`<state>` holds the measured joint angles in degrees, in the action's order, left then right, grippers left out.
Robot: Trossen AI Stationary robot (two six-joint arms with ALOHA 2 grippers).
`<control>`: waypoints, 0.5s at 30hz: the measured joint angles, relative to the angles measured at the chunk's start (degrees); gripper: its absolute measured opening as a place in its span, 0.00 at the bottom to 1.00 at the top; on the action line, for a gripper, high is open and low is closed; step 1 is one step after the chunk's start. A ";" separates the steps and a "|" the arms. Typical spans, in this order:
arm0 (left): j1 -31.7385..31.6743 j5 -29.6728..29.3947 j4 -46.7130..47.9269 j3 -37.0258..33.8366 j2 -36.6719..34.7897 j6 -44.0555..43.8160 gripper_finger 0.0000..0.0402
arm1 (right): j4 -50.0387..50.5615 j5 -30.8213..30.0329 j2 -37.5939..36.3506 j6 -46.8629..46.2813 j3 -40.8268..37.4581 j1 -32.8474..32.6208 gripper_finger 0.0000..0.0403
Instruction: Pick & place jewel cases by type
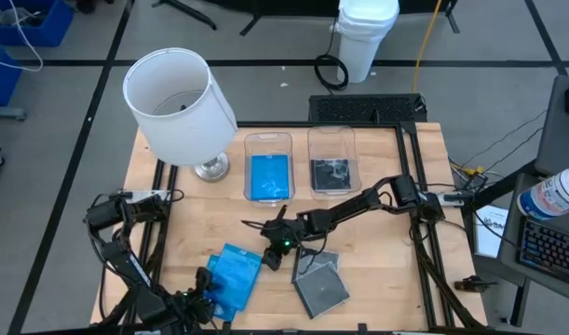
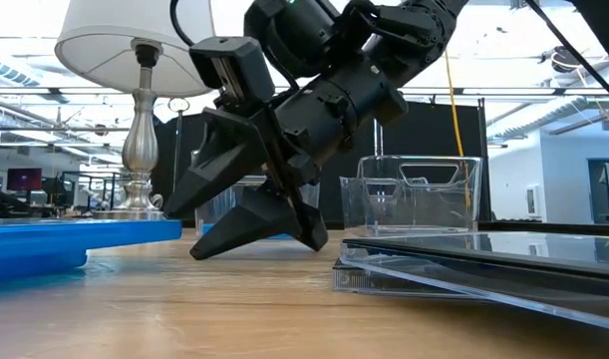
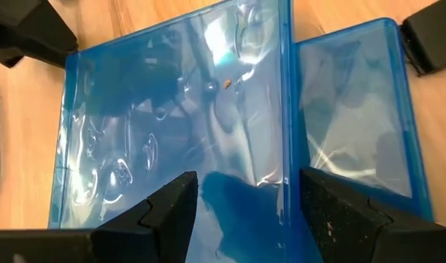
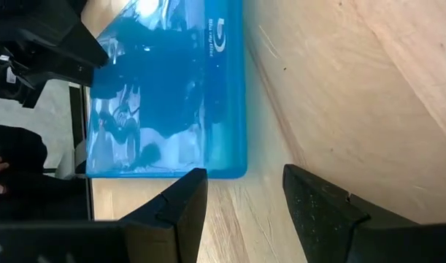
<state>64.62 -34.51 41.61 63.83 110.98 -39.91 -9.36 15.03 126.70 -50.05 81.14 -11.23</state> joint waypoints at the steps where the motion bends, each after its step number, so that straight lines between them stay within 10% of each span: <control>1: -0.07 -0.40 -0.09 0.00 0.02 0.40 0.60 | -0.63 0.41 0.04 -0.17 0.00 -0.04 0.43; 15: -2.04 -1.68 -1.51 -0.04 0.04 2.66 0.60 | -6.71 4.48 0.28 0.80 -0.13 -0.26 0.42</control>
<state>62.58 -36.19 40.09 63.79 111.02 -37.25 -16.07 19.51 126.98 -49.25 81.02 -11.49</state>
